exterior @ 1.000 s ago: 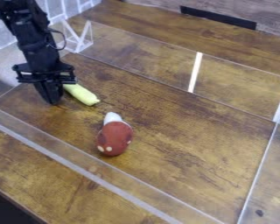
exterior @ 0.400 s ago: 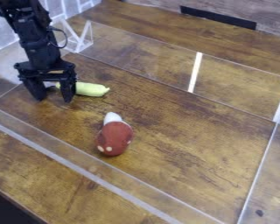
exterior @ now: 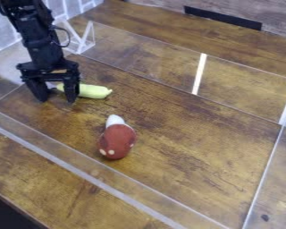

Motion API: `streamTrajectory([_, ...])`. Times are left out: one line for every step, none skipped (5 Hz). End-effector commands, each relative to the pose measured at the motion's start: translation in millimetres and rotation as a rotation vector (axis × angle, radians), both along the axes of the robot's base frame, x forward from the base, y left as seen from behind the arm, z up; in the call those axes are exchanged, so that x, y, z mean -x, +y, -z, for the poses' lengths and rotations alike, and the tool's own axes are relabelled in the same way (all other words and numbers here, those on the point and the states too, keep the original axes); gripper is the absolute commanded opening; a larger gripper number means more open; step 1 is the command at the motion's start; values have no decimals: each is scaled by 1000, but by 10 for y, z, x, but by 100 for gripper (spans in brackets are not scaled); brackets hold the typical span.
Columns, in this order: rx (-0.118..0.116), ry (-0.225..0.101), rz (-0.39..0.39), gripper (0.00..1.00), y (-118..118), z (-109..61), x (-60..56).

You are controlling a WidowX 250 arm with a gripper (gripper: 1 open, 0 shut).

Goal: Move the green spoon to the left

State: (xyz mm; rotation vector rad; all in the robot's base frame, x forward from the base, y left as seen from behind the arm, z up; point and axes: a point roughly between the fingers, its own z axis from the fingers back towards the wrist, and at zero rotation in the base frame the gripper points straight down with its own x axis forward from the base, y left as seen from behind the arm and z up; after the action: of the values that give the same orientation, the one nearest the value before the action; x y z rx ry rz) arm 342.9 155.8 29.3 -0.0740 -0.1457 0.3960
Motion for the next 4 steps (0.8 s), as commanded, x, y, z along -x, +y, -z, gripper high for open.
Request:
streamTrajectory([-19, -45, -19, 100, 55, -137, -162])
streamTrajectory([-13, -39, -32, 100, 52, -129, -236])
streamTrajectory([-9, -33, -48, 100, 56, -117, -290])
streamTrajectory([-7, -26, -12, 100, 67, -110, -299])
